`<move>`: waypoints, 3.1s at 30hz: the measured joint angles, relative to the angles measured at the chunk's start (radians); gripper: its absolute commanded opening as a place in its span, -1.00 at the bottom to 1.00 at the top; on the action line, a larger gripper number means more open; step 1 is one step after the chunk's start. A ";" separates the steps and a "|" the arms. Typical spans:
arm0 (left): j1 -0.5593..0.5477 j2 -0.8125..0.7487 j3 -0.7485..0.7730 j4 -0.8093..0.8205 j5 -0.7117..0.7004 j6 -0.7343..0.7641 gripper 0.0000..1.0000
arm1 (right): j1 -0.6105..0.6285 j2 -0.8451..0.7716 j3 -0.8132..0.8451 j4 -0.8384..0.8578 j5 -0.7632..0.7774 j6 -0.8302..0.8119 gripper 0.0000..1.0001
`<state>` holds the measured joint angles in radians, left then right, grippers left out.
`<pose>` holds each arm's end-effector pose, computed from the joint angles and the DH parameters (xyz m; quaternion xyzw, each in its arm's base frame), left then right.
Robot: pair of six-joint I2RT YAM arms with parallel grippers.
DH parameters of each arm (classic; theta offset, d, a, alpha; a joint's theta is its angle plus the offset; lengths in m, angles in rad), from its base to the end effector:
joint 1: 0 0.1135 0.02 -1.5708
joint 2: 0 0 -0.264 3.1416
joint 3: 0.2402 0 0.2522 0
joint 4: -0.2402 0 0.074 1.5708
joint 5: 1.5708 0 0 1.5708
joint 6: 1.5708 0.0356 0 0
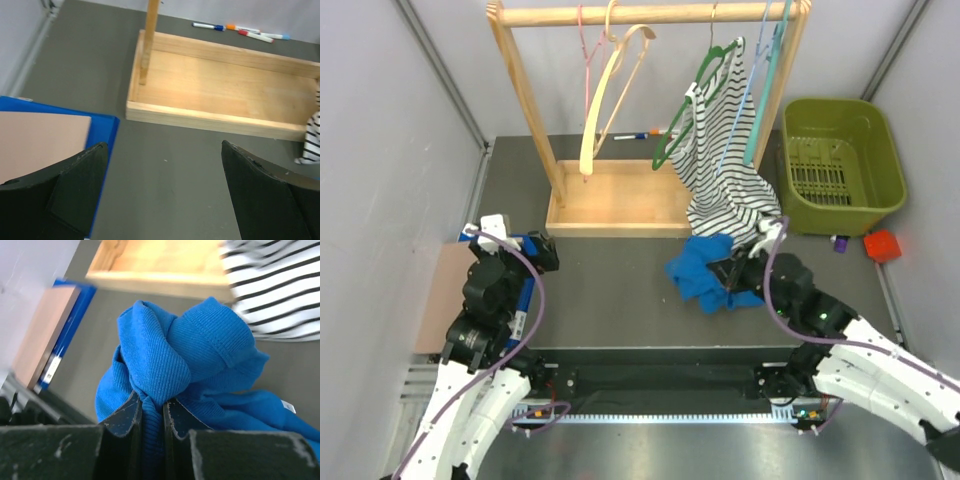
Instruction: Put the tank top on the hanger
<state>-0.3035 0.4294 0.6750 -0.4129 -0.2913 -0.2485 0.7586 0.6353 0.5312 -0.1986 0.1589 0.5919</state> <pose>0.1076 -0.0230 0.3232 -0.0729 0.7579 -0.0674 0.6448 0.1211 0.1071 0.2718 -0.0200 0.8042 0.3192 0.5009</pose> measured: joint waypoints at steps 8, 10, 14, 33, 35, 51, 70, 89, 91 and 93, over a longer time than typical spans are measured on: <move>0.000 -0.045 -0.042 -0.013 0.086 -0.197 0.98 | 0.345 0.356 0.032 0.217 0.132 0.035 0.62; 0.000 -0.073 -0.092 -0.003 0.099 -0.238 0.98 | 0.359 0.421 0.057 0.245 0.123 0.032 0.66; 0.000 -0.084 -0.224 0.009 0.139 -0.308 0.98 | 0.360 0.437 0.066 0.261 0.154 0.035 0.73; -0.660 0.336 -0.477 0.418 0.034 -0.520 0.98 | 0.095 0.162 -0.203 -0.111 0.343 0.280 0.76; -0.706 0.460 -0.475 0.492 0.021 -0.538 0.98 | 0.095 0.165 -0.212 -0.126 0.345 0.308 0.76; -0.737 0.724 -0.457 0.842 -0.050 -0.613 -1.00 | 0.094 0.226 -0.245 -0.114 0.373 0.351 -0.14; -0.340 0.262 -0.208 0.323 -0.257 -0.186 0.14 | 0.096 0.018 -0.057 -0.150 0.383 0.288 -1.00; -0.408 0.556 -0.204 0.491 -0.069 -0.216 0.63 | 0.123 0.117 -0.174 -0.176 0.357 0.249 -1.00; -0.467 0.686 -0.195 0.561 -0.037 -0.212 0.61 | 0.166 0.200 -0.194 -0.124 0.324 0.265 -1.00; -0.495 0.777 -0.173 0.608 -0.007 -0.209 0.60 | 0.208 0.256 -0.197 -0.093 0.310 0.278 -1.00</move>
<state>-0.7986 1.2068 0.5022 0.1955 -0.2985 -0.4580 0.9665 0.8909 0.3340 -0.2913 0.4686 0.8703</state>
